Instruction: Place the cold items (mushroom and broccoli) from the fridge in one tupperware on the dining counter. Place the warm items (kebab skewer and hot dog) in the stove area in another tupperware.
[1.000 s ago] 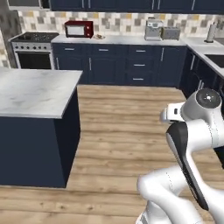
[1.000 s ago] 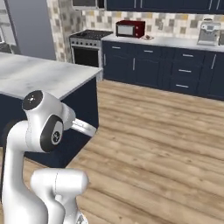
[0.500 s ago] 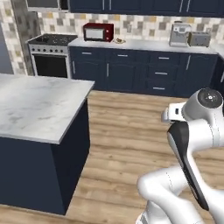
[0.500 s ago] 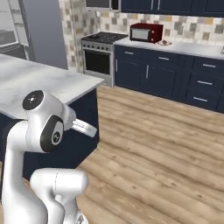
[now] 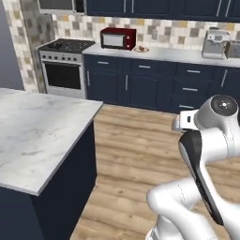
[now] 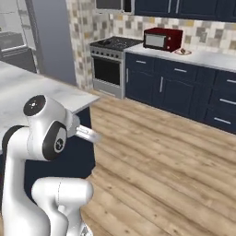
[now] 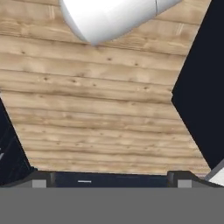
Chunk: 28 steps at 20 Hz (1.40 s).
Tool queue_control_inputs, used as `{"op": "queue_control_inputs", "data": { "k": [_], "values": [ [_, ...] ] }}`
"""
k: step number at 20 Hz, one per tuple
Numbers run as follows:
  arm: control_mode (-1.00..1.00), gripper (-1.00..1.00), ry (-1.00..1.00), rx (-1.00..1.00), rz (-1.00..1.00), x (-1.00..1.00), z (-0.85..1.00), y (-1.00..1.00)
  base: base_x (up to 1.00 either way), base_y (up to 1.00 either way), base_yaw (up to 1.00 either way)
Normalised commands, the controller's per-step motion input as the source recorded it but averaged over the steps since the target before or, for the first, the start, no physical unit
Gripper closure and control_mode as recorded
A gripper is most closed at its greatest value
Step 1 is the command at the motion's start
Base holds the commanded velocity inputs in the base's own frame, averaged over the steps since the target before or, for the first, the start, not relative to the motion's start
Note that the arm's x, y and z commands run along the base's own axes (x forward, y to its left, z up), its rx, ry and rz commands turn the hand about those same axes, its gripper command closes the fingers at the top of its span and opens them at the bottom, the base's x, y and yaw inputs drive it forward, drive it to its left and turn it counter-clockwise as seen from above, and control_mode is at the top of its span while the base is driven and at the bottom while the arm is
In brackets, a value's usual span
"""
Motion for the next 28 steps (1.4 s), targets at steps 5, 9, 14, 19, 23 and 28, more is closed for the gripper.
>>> {"op": "queue_control_inputs", "data": {
  "k": [5,9,14,19,23,28],
  "values": [
    [1.00,-1.00,0.00,0.00,0.00,0.00,0.00,0.00,1.00,-0.89,0.21],
    [1.00,-1.00,0.00,0.00,0.00,0.00,0.00,0.00,1.00,-0.95,0.20],
    [1.00,-1.00,0.00,0.00,0.00,0.00,0.00,0.00,1.00,-0.88,0.24],
    [1.00,-1.00,0.00,0.00,0.00,0.00,0.00,0.00,1.00,-0.76,0.29],
    [1.00,-1.00,0.00,0.00,0.00,0.00,0.00,0.00,1.00,-0.68,0.34],
    [1.00,-1.00,0.00,0.00,0.00,0.00,0.00,0.00,1.00,-0.47,0.41]
  ]
}}
